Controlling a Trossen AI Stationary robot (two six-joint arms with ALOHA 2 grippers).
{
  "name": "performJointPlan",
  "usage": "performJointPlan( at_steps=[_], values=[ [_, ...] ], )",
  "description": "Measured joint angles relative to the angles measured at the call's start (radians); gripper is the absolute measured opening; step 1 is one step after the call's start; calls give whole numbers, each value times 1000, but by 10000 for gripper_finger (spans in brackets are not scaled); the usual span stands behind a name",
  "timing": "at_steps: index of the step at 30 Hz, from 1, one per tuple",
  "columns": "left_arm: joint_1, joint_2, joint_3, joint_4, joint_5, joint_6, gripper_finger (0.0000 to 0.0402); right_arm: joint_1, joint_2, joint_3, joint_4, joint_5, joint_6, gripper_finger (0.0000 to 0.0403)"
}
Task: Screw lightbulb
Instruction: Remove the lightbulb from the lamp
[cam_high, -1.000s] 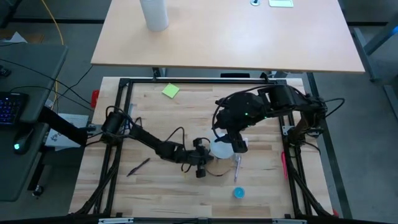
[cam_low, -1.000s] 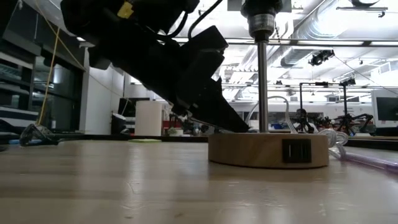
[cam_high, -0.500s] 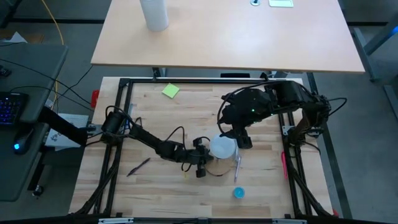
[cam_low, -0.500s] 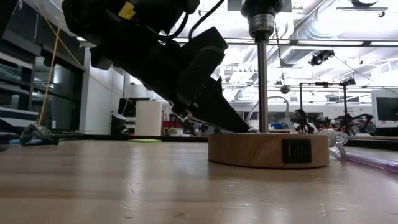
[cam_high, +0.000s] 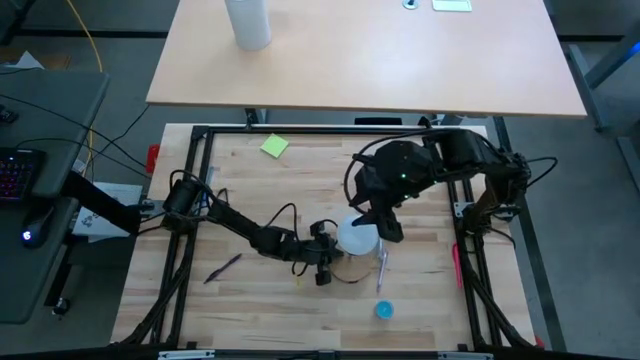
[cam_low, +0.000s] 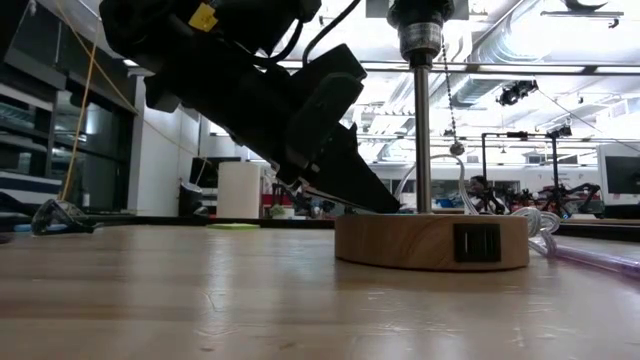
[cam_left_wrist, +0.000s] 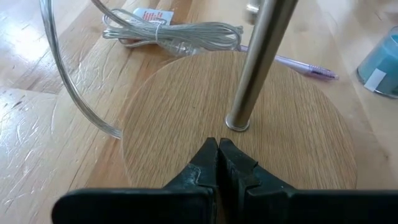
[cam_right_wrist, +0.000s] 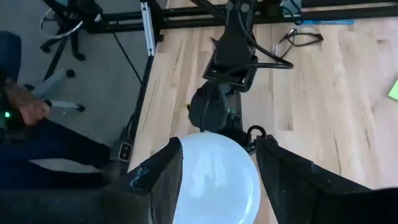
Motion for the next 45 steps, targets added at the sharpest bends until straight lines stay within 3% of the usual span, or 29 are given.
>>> performJointPlan(
  at_steps=[4,7,12,13,22,35,45],
  values=[
    [0,0,0,0,0,22,0,0,0,2,-11,-5,18,195],
    [0,0,0,0,0,19,0,16,0,2,-35,-3,2,169],
    [0,0,0,-1,0,15,0,44,0,2,-50,39,-44,29],
    [0,0,0,-1,0,15,0,46,0,2,-50,43,-42,16],
    [0,0,0,-1,0,15,0,101,3,3,-201,103,-16,1],
    [0,1,-1,-1,1,13,0,92,25,-1,-194,158,-148,0],
    [0,1,-1,-1,1,-11,0,96,22,-43,-194,206,-103,0]
  ],
)
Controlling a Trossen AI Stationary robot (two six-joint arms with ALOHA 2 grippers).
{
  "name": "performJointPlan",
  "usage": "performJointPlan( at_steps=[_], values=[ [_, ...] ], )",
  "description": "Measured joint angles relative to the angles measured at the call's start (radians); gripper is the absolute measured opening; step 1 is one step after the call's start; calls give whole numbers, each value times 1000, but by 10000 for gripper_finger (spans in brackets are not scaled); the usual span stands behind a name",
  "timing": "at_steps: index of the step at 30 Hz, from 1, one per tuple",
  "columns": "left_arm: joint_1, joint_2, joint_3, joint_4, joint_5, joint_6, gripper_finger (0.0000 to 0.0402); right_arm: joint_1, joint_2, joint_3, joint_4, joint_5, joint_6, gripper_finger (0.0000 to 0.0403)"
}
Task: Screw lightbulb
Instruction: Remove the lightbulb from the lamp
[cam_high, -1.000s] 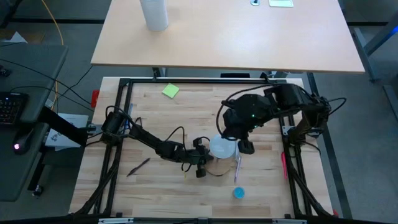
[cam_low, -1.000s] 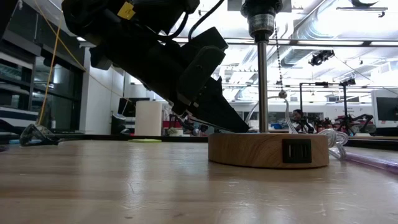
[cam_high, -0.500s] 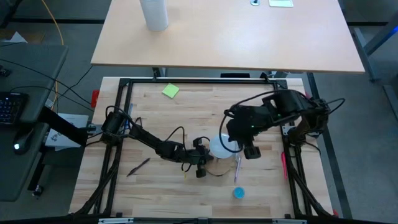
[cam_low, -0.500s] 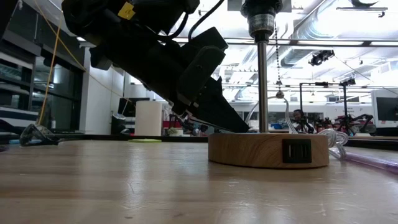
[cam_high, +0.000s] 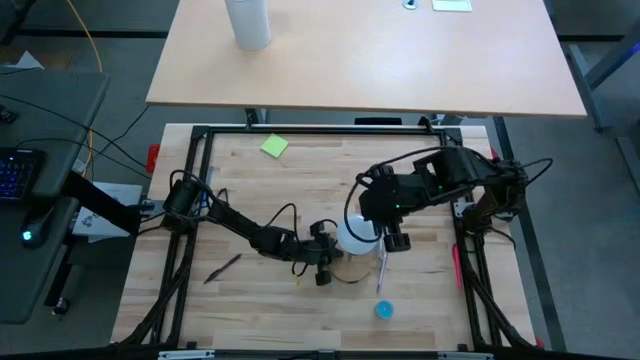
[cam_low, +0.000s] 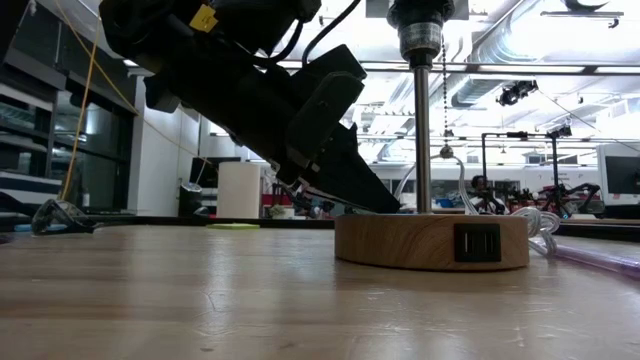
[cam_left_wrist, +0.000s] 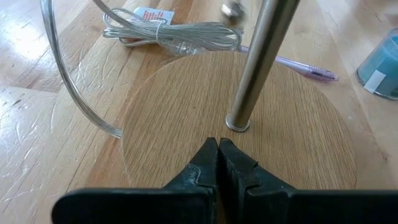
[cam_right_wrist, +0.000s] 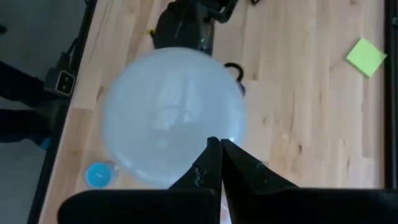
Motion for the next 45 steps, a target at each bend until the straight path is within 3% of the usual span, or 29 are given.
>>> performJointPlan(
  at_steps=[26,29,36,45],
  values=[
    [12,0,0,1,-7,-36,0,167,-1,-19,6,8,391,0],
    [12,0,0,1,-8,-37,0,182,0,-4,13,11,396,0],
    [13,0,0,1,-9,-37,0,182,-48,44,35,151,426,0],
    [13,0,0,5,-10,-61,0,158,-70,45,34,139,407,0]
  ],
)
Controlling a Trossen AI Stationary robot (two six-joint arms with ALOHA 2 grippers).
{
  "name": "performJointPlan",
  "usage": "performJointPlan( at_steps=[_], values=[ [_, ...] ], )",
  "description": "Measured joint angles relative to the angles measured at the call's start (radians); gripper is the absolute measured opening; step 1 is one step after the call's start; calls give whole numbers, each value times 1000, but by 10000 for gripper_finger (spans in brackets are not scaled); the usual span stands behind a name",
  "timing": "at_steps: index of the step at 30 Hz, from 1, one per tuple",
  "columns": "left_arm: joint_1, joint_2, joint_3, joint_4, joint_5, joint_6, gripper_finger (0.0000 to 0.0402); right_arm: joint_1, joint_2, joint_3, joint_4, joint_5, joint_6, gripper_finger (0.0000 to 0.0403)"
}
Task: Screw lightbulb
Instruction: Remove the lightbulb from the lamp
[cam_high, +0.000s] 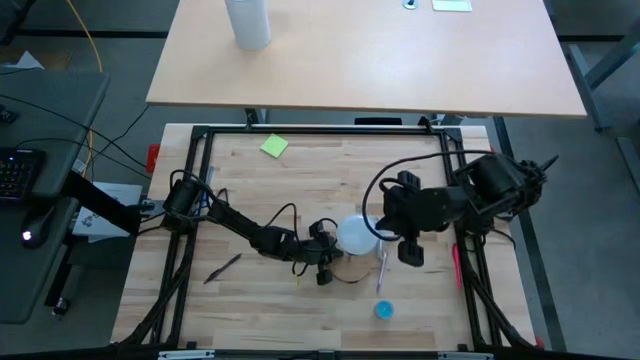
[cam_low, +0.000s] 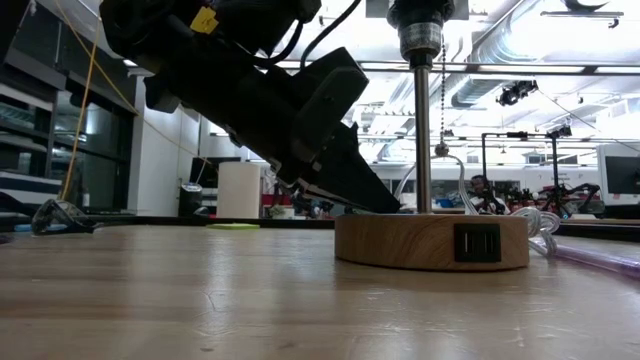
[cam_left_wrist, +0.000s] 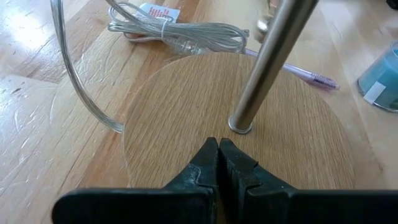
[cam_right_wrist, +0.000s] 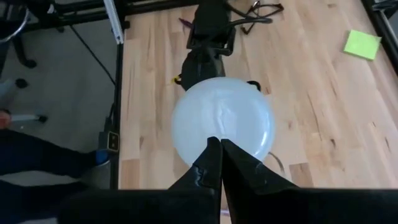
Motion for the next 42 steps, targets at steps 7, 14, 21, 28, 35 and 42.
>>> performJointPlan(
  at_steps=[7,14,21,28,35,42],
  values=[
    [0,0,0,2,0,-19,0,0,1,0,0,-2,-17,0],
    [0,0,0,3,-1,-19,0,0,1,0,0,-3,-10,0],
    [0,0,0,2,-1,-19,0,0,1,0,0,-3,-10,0],
    [0,0,0,1,-1,-19,0,0,1,0,0,2,-8,0],
    [0,0,0,-1,-1,-19,0,0,1,0,0,16,-10,0],
    [0,0,0,-1,-1,-18,0,0,1,0,0,16,-10,0]
  ],
)
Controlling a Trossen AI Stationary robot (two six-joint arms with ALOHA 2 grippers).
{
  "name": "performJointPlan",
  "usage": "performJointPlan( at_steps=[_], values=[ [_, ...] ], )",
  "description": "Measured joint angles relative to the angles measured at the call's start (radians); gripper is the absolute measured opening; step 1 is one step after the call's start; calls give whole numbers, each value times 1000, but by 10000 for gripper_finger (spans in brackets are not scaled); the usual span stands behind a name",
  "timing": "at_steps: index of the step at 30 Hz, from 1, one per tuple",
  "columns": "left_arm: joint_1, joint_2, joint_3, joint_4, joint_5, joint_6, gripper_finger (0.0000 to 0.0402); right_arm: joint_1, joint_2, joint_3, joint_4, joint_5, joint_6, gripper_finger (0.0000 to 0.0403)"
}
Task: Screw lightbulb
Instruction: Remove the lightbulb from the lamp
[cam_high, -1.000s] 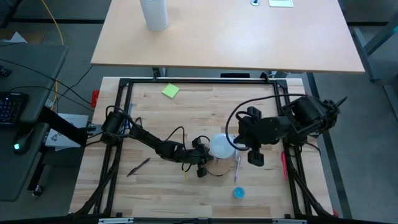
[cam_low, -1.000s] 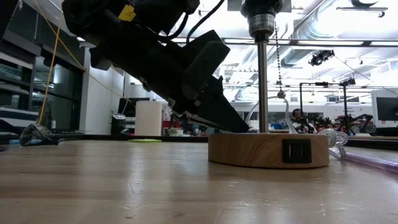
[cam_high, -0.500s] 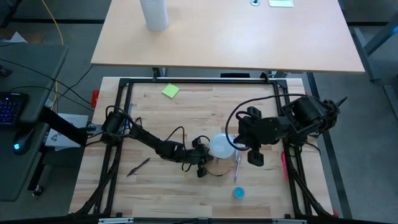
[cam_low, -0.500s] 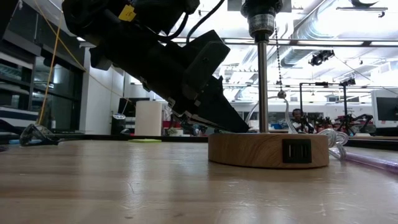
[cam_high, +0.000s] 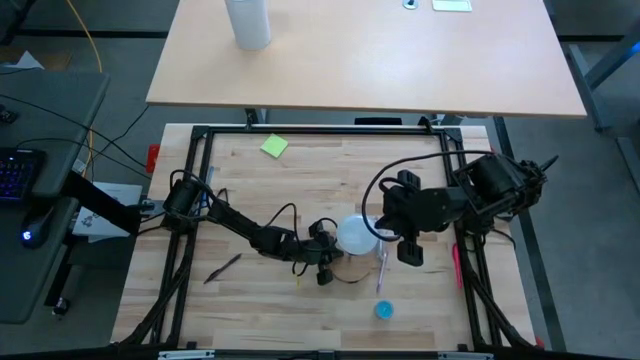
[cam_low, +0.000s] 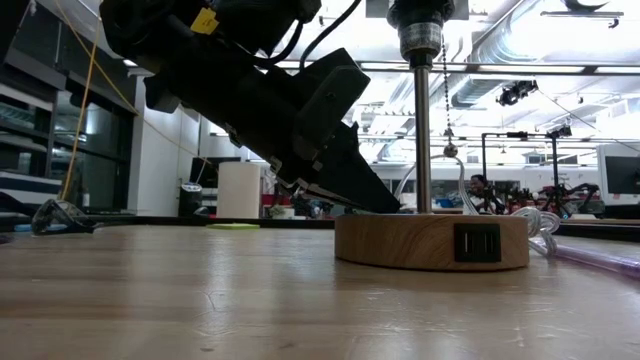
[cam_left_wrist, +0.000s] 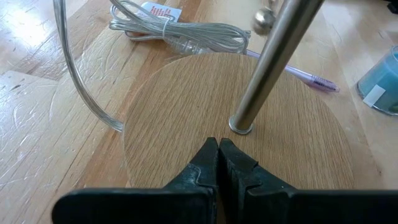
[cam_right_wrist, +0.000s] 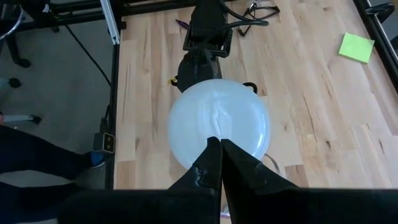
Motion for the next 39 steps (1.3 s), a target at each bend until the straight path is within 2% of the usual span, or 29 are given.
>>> performJointPlan(
  at_steps=[17,33,39],
  values=[
    [0,-4,0,4,13,-46,0,0,0,0,0,-11,7,0],
    [10,-5,0,-1,18,-22,0,0,0,0,0,-19,9,0],
    [11,-11,-1,10,49,-77,0,0,0,0,-3,-17,46,0]
  ],
)
